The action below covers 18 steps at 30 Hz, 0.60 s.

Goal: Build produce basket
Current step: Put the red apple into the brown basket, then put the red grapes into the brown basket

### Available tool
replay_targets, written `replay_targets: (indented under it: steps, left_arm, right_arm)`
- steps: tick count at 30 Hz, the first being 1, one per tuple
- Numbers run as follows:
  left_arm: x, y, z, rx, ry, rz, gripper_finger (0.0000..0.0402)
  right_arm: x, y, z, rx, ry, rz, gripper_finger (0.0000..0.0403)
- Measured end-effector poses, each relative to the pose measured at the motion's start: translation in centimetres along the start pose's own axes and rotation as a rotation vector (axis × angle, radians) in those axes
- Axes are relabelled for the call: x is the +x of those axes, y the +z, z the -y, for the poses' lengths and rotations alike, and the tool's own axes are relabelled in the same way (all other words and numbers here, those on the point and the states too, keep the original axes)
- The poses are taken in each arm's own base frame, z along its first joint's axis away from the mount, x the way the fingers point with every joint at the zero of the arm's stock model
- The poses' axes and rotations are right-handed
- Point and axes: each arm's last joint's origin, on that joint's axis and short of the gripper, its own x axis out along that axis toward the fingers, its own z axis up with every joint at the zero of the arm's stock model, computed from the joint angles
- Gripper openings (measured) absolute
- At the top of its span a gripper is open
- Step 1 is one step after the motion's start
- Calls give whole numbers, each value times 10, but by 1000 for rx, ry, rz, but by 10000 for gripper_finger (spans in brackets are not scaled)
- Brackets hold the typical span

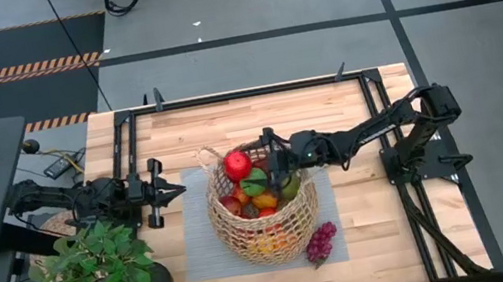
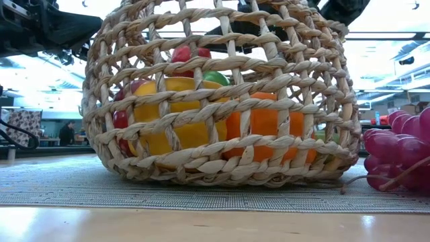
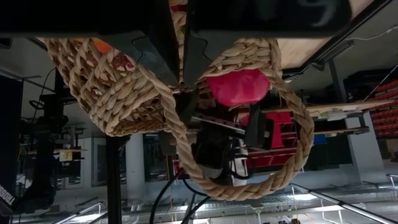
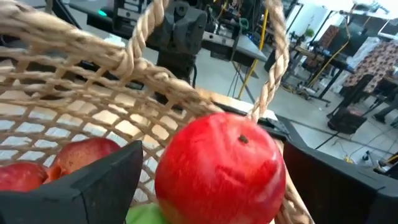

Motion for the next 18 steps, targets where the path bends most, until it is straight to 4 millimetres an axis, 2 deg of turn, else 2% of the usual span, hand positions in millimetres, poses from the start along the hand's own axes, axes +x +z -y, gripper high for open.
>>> replay_targets:
  steps: [5, 9, 12, 14, 18]
  left_arm:
    - [0, 0, 0, 0, 0, 0, 32]
    - [0, 0, 0, 0, 0, 0, 36]
    - [0, 0, 0, 0, 0, 0, 36]
    - [0, 0, 0, 0, 0, 0, 34]
    - [0, 0, 0, 0, 0, 0, 30]
  right_arm:
    - [-9, 15, 2, -24, -50, 47, 397]
    - [-27, 39, 10, -7, -136, 106, 396]
    - [-42, 56, 10, 16, -130, 153, 394]
    - [-54, 68, 6, 41, -51, 199, 393]
    - [-73, 82, -14, 117, 256, 253, 393]
